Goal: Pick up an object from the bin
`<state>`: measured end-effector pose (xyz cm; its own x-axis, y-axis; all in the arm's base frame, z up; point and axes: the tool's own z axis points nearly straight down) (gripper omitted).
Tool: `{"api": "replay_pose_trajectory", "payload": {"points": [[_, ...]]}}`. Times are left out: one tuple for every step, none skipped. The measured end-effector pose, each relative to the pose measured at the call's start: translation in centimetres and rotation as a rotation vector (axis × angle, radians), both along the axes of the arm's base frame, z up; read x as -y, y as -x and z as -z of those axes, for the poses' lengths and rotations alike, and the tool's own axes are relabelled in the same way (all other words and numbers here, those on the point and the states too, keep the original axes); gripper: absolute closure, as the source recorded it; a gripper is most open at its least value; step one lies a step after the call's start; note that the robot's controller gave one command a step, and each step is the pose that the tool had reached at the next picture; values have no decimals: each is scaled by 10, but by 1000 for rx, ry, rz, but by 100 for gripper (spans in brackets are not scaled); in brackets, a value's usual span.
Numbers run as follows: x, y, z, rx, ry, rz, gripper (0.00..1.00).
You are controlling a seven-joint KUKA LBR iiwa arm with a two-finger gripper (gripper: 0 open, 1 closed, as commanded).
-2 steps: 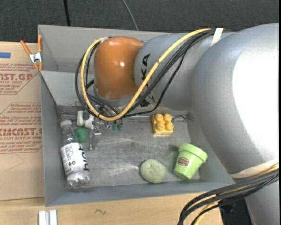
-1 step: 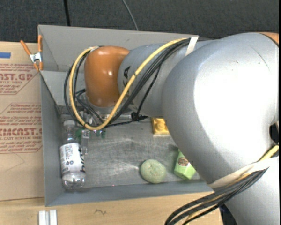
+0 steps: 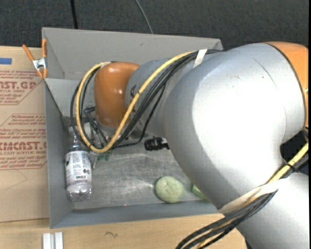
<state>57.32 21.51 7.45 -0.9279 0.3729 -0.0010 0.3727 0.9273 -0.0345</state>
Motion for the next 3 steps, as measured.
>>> {"api": "replay_pose_trajectory", "payload": {"points": [[0,0,0,0,0,0,100],[1,1,-2,1,-1,0,100],[2,1,-12,5,-11,5,100]]}}
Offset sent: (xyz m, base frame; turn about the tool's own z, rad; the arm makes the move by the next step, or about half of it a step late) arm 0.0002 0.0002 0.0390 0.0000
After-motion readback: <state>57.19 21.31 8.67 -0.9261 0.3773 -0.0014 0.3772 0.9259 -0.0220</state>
